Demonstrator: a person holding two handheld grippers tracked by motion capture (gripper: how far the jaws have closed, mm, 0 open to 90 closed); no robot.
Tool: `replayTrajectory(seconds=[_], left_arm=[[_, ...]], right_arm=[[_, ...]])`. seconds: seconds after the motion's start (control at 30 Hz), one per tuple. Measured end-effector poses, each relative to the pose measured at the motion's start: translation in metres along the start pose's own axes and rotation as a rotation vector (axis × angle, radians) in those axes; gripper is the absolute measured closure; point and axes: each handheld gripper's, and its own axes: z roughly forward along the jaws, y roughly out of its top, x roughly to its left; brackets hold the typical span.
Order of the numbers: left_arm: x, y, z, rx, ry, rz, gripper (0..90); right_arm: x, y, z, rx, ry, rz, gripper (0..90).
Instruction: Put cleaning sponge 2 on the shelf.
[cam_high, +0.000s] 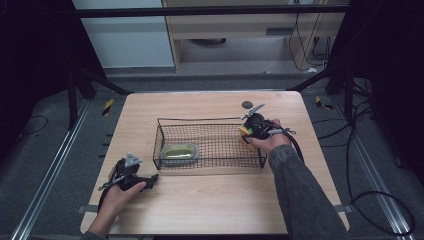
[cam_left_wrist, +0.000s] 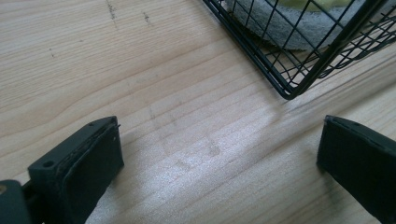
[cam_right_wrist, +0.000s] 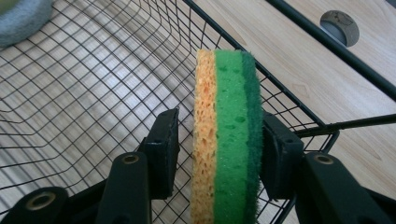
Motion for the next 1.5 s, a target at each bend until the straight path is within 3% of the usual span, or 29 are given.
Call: replayTrajectory(seconds=[0.23,0.37,0.73,1.1,1.5], left_arm=[[0.0,0.0,0.0,0.0,0.0,-0.001,0.0],[0.0,0.0,0.0,-0.001,0.0,-0.001,0.0],[0.0,0.005,0.006,-0.009,-0.009,0.007,0.0],[0.0,0.006,0.006,-0.009,-0.012,0.013,0.0],[0.001,0.007,0.008,-0.014,-0.015,0.015,0.0]], right_arm=[[0.007,0.002,-0.014,-0.025,0.01,-0.01,55.0],[0.013,0.003,-0.02,-0.03,0.045,-0.011,57.4],[0.031,0.006,-0.013,-0.009,0.096,-0.013,56.8],[0.036,0.006,-0.008,0.004,0.131,-0.012,53.5],[0.036,0.006,-0.014,-0.02,0.125,-0.004,50.9]])
